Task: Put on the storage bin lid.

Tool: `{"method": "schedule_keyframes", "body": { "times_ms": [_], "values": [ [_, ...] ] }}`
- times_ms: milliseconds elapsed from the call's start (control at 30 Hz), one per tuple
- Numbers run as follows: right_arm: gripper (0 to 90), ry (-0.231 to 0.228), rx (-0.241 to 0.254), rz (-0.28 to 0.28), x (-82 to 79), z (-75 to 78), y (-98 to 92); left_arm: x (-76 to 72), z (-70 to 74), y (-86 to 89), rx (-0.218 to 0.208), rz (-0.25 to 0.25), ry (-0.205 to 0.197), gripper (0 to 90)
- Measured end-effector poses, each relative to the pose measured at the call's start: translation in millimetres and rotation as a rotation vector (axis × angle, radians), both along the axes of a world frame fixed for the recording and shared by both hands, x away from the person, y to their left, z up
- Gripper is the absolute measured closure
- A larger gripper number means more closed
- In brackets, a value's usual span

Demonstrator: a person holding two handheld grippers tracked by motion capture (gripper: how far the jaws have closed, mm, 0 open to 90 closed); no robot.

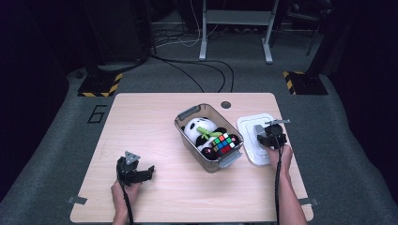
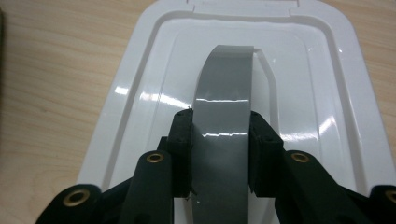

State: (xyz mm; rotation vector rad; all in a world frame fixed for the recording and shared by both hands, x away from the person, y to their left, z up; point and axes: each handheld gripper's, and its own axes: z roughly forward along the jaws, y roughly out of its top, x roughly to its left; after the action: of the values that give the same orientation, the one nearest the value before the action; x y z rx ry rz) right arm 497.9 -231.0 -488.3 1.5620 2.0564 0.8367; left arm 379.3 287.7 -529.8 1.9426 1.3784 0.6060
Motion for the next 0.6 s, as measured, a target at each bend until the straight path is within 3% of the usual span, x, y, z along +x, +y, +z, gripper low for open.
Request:
{"method": "schedule_keyframes", "body": {
  "times_ms": [167,333,600],
  "values": [
    [67.2,0.013,0.0,0.018,-0.7,8.4,0.4,0.6,0.0,0.0,-0.001,-0.001,0.001,14.1],
    [67.3,-0.013,0.01,0.03,-7.2,18.5,-3.9,0.3,0.0,-0.1,-0.001,0.002,0.001,14.1],
    [67.3,-0.047,0.0,0.055,-14.9,46.8,-3.3,0.1,0.0,-0.2,-0.002,0.003,0.001,14.1]
  ]
}}
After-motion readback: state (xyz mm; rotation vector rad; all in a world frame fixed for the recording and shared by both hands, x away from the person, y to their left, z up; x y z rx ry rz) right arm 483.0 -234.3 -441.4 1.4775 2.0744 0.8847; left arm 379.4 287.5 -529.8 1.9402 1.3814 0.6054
